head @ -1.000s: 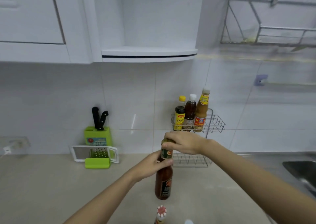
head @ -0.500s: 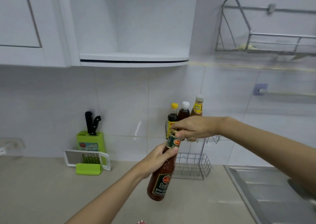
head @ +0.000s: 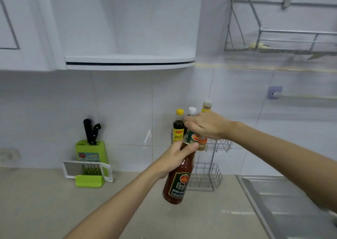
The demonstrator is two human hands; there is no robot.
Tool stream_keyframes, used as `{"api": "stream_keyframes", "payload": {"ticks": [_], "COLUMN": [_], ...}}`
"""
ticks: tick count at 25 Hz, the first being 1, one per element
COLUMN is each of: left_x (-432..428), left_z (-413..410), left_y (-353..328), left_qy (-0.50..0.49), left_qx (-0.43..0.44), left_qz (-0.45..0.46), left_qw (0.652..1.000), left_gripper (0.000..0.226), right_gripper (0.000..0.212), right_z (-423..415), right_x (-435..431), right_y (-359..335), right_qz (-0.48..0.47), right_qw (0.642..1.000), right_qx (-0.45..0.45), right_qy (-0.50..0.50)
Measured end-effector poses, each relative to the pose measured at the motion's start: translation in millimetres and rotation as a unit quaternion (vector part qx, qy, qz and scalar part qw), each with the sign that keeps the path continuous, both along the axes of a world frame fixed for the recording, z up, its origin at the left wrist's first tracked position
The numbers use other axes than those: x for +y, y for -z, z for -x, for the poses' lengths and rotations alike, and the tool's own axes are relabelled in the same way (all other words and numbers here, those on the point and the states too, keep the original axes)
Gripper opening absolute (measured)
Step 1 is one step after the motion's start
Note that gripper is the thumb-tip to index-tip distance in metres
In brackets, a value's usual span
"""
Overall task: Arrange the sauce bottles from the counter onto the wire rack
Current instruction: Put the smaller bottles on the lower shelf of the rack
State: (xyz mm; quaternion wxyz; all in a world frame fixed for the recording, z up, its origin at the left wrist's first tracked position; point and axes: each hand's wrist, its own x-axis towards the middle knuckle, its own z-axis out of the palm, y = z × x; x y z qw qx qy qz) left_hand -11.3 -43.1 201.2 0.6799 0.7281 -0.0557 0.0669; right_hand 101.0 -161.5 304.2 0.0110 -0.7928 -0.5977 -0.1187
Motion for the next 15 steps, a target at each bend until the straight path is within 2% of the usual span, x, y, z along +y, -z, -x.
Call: {"api": "stream_keyframes", "payload": {"ticks": [2,5,7,8,9,10,11,12,13,15], "left_x": [1,-8,-14,-14,-11,-8,-4,-1,0,0], "left_z": [1,0,-2,-3,-3,-3,-3,-4,-5,-12], "left_y": [-3,8,21,25,28,29,30,33,37,48], "left_qy": [0.045,-0.015,-0.063,-0.072,-0.067,-0.054,-0.042,-0.037,-0.036,-0.026], "left_qx": [0.012,0.004,-0.002,0.002,0.013,0.026,0.037,0.046,0.051,0.075], "left_qz": [0.017,-0.036,-0.064,-0.068,-0.063,-0.052,-0.04,-0.027,-0.021,-0.027], "left_qw": [0.999,0.999,0.996,0.995,0.996,0.997,0.998,0.998,0.998,0.996], "left_gripper": [0.027,0.033,0.033,0.031,0.028,0.028,0.031,0.037,0.043,0.052], "right_gripper": [0.033,0.035,0.015,0.01,0.014,0.027,0.041,0.047,0.047,0.047], "right_z": [0,0,-3,-4,-4,-4,-2,-1,2,2], "right_x": [-1,5,7,8,4,-1,-5,-8,-11,-14], "right_y": [-1,9,25,34,41,47,55,66,78,106], "right_qz": [-0.003,0.049,0.083,0.07,0.039,-0.016,-0.08,-0.128,-0.157,-0.196], "right_qw": [0.999,0.993,0.988,0.991,0.996,0.988,0.947,0.889,0.848,0.813], "right_qx": [-0.031,-0.099,-0.117,-0.092,-0.025,0.109,0.28,0.419,0.491,0.537], "right_qy": [-0.017,0.029,0.05,0.062,0.079,0.106,0.132,0.133,0.122,0.108]}}
